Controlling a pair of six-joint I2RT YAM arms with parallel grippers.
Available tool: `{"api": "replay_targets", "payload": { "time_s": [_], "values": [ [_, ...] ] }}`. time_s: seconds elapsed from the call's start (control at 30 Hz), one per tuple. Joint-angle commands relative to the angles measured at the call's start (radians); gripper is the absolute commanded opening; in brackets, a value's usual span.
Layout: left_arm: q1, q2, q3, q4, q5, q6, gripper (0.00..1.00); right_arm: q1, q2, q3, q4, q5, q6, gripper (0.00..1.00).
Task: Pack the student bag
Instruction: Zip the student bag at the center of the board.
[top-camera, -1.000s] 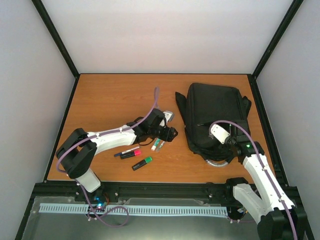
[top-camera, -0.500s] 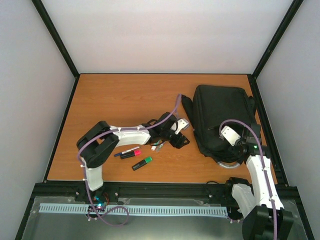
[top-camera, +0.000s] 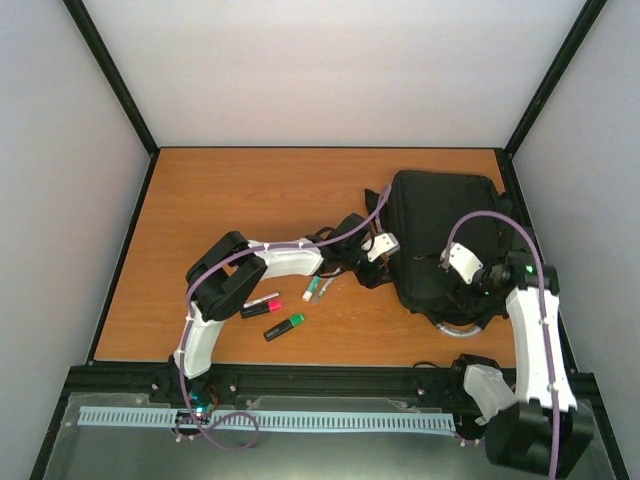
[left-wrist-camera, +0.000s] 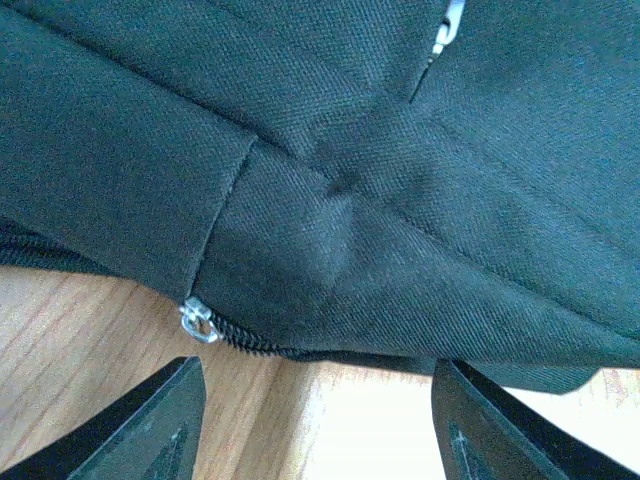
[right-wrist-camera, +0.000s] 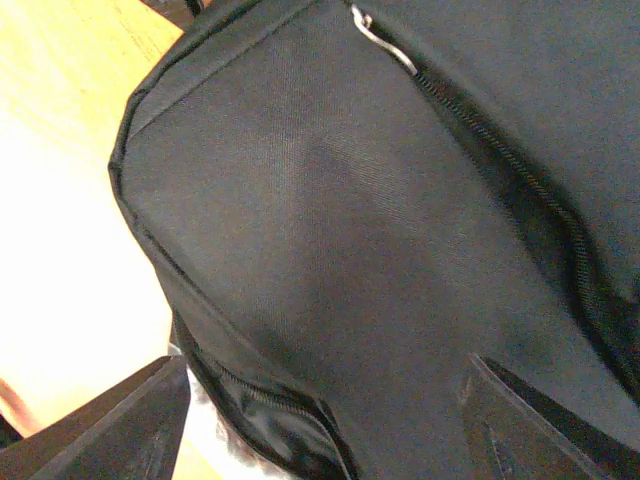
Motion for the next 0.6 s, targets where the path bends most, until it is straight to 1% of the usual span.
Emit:
{"api": "replay_targets", "payload": {
  "time_s": [0.0,0.1,0.2,0.3,0.33,0.37,0.47,0.57],
  "values": [
    [0.012,0.050,0.073,-0.024,0.054,0.073,0.65,-0.008,0.124,0.013,0.066,-0.052,0.140,0.76],
    [0.018,0.069,0.089,0.008,0.072,0.078,0.66,-0.009,0.166,0.054,0.143,-0.028,0.227,0.77],
    [0.020,0.101,0.143,0.002,0.109,0.085,0.66,-0.027,0.266,0.117,0.242,0.110,0.330,0.77],
    [0.017,0.140,0.203,-0.032,0.140,0.088,0.66,-0.114,0.422,0.254,0.208,0.058,0.381,0.77],
    [0.014,0.143,0.207,-0.029,0.144,0.088,0.69,-0.135,0.465,0.286,0.210,0.050,0.396,0.77],
    [0.009,0.144,0.210,-0.026,0.147,0.089,0.69,-0.148,0.499,0.308,0.220,0.059,0.411,0.77],
    [-0.013,0.138,0.216,-0.035,0.153,0.087,0.68,-0.157,0.583,0.329,0.274,0.114,0.440,0.77],
    [-0.043,0.119,0.188,-0.022,0.149,0.078,0.66,-0.157,0.686,0.347,0.283,0.130,0.458,0.77]
  ]
}}
